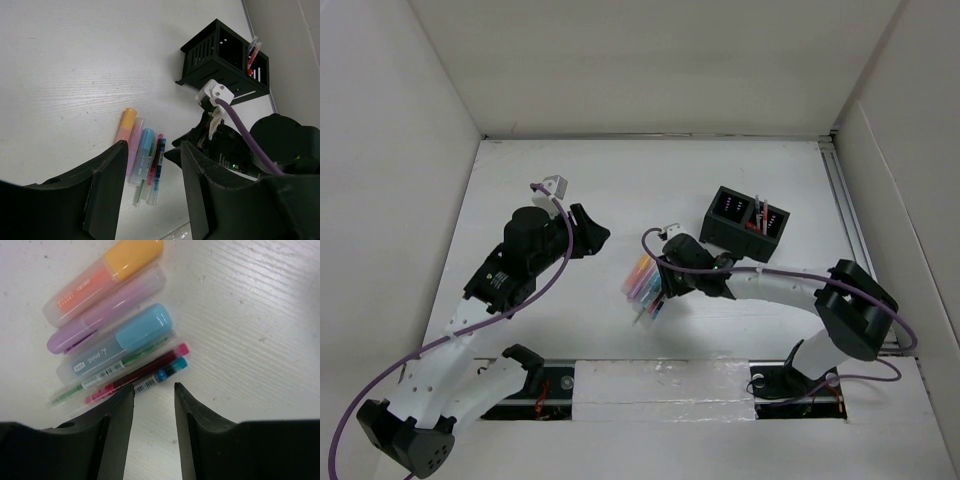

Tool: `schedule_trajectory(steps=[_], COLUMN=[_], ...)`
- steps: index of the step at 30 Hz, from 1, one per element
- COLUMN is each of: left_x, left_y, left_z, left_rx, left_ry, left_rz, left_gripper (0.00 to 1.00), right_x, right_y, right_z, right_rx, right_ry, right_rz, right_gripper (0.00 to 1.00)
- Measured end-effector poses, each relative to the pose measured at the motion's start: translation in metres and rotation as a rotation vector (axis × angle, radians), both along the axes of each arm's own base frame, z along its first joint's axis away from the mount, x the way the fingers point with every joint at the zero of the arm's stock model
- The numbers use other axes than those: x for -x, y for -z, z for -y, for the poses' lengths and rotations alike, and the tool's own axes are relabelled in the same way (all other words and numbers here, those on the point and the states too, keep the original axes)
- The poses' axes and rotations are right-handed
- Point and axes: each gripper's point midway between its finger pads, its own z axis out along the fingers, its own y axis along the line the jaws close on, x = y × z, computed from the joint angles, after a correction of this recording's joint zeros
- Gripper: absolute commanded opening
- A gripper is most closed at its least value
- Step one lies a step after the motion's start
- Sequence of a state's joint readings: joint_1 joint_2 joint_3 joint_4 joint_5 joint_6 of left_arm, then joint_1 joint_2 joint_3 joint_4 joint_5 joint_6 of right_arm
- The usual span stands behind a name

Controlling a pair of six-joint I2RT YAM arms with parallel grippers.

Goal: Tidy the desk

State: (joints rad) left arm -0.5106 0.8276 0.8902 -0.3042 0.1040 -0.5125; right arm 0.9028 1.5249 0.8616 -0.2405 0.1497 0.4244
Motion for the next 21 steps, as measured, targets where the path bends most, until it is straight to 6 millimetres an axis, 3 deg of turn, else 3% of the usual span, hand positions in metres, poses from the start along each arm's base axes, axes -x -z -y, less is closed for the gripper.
schedule_trajectory(steps=[7, 14, 21], left_x=[0.000, 0.001, 0.001], left_y=[0.000, -0.001, -0.001], left_z=[0.000, -0.002, -0.002], left_rx=[-0.002, -0.006, -0.007], left_ry=[-0.001, -0.002, -0.004], left_rz=[0.000, 0.006, 0.007], left_gripper=[0.43, 0.43, 0.43], right_x=[0.001, 0.001, 0.004], right_y=[0.025, 0.027, 0.030], right_z=[-0.002, -0.003, 0.011], right_rx=[0.048, 0.046, 0.081], right_ry=[-0.009, 0.007, 0.046], right_rz=[-0.043, -0.047, -0.046], right_gripper=[0.43, 0.38, 0.36])
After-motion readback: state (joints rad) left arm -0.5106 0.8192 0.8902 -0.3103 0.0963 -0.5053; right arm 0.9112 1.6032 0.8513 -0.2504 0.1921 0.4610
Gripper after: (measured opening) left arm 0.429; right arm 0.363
